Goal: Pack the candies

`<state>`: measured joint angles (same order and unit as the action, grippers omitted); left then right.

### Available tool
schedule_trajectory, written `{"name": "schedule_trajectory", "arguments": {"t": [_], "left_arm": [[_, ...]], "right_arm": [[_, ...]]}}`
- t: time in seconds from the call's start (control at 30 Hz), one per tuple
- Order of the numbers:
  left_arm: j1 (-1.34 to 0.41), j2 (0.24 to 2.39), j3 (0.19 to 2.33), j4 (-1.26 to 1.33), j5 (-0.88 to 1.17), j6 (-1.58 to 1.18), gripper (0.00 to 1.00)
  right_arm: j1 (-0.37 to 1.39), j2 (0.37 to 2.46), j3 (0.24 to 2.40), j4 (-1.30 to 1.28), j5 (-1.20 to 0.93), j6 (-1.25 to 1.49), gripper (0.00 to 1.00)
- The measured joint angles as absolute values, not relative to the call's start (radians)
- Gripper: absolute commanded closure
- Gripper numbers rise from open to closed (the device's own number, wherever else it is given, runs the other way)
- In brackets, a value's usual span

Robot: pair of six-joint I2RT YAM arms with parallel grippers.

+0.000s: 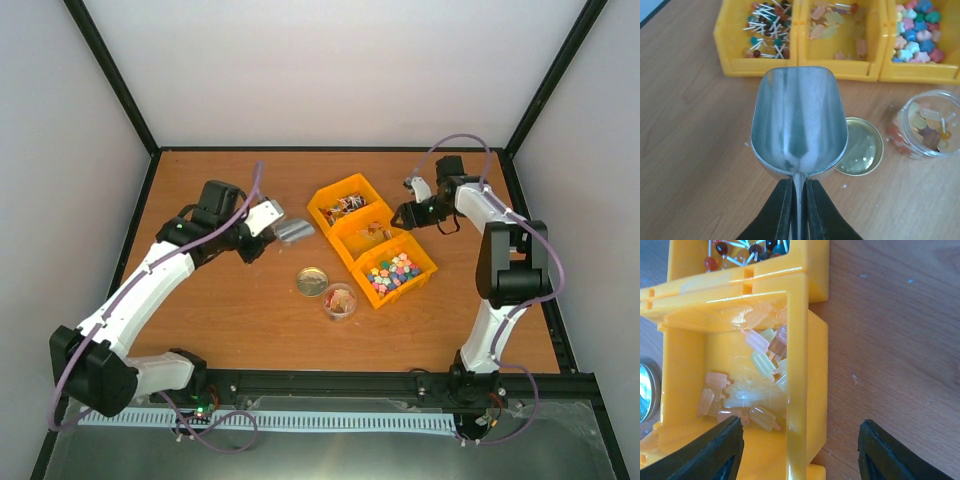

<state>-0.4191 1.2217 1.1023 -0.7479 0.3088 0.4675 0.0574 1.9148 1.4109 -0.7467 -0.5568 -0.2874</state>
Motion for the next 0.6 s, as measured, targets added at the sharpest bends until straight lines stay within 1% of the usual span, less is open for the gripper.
{"name": "schedule_trajectory", "arguments": {"t": [0.27,0.47,0.6], "left_arm": [[-0.291,1.221,1.024,-0.649,0.318,0.38,0.99],[-0.134,1.276,0.993,-0.596,0.327,0.352,0.99],[-0.073,1.338,0.989,-0.559,0.324,0.333,0.99]], "right_arm": [[0.03,1.87,1.411,-0.748,-0.577,-0.289,0.27],[0.021,1.819,1.406,-0.745,-0.594,-0.295,0.25],[0.021,1.807,1.398,-0.744,-0.607,-0.296,0.25]]}}
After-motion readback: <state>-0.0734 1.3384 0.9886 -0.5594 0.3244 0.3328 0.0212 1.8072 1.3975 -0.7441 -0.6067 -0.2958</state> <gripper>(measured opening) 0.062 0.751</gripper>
